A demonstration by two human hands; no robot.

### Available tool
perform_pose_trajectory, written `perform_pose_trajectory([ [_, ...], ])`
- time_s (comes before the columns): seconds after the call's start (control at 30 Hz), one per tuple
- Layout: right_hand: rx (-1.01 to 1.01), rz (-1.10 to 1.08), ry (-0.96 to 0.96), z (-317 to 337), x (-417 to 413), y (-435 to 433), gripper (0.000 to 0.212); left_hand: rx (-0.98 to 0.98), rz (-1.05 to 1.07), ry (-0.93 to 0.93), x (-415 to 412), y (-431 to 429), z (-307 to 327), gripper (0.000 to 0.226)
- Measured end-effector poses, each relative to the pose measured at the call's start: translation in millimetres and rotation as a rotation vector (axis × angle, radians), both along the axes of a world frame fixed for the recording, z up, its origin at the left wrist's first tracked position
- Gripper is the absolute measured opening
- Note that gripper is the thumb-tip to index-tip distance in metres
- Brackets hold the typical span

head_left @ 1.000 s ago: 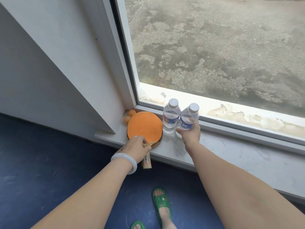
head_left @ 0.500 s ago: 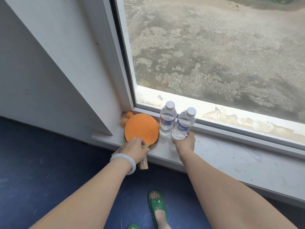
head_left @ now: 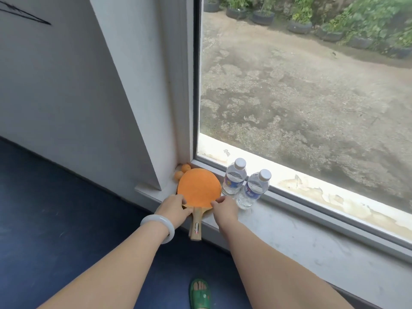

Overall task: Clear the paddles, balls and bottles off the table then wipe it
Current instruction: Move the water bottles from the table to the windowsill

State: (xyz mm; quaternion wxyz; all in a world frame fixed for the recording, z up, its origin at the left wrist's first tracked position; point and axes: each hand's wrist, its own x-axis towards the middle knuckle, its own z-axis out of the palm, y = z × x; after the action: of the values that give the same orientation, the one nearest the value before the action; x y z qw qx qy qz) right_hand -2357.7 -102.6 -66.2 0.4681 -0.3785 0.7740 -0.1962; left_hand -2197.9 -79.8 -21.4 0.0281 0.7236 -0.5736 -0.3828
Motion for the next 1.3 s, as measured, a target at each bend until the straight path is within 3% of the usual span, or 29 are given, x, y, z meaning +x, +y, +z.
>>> perform_pose_trajectory([
  [0.1,-0.026,0.181,0.026,11,33,-9,0.02,-0.006,0.117,0.012,23,10,7,0.015],
  [0.23,-0.04,0.485,0.04,20,94,-15,0.021,-0.03,0.262,-0.062,78,30,11,0.031],
  [0.4,-0.018,0.859,0.102,31,192,-2,0.024,-0.034,0.525,-0.105,164,75,22,0.032],
  [0.57,-0.022,1.05,0.049,46,302,16,0.013,-0.048,0.738,-0.133,258,123,31,0.033],
  [0.73,-0.092,1.27,0.079,69,425,28,0.049,-0.067,0.888,-0.153,365,164,39,0.033],
  [0.9,-0.198,1.509,0.167,93,550,40,0.067,-0.072,0.961,-0.159,483,191,54,0.038],
  [1.3,-0.287,1.605,0.274,86,784,-22,0.077,-0.047,0.936,-0.172,713,134,56,0.048],
])
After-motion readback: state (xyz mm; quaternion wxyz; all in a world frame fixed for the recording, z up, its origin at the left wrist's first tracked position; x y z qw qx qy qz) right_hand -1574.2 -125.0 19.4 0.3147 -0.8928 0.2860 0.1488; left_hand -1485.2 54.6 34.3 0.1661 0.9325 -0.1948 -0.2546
